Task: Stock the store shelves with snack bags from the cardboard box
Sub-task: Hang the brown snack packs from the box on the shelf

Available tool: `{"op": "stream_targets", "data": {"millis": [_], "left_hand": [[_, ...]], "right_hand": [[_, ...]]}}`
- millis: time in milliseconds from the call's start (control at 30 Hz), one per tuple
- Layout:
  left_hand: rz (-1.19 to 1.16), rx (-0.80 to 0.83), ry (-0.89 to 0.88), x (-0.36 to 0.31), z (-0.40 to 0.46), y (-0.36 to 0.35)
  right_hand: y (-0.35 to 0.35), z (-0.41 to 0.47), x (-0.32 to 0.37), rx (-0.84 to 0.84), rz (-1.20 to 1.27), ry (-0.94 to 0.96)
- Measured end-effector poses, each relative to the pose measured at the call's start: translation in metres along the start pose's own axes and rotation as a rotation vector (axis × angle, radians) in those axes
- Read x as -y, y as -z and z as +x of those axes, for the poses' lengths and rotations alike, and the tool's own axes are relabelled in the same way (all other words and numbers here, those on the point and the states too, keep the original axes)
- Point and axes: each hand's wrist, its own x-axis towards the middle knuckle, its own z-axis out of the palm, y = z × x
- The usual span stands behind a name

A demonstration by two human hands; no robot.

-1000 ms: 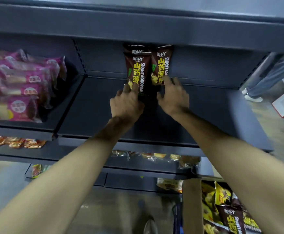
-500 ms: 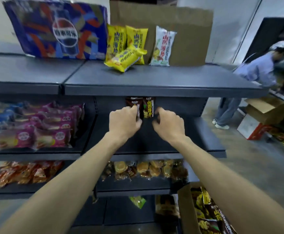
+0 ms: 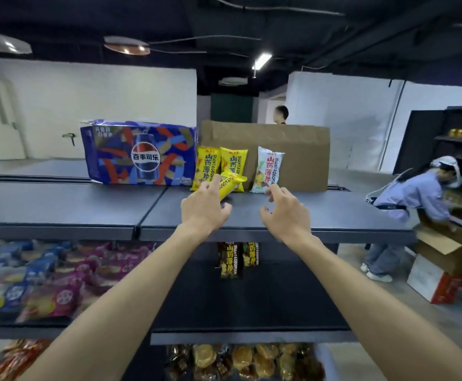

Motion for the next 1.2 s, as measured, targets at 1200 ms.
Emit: {"op": "stream_targets", "data": {"millis": [1200], "left_hand": [[0.052, -0.253, 0.202, 0.043, 0.172, -0.105]], "right_hand": [[-0.108, 0.190, -0.078, 0.189, 0.145, -0.077]]}}
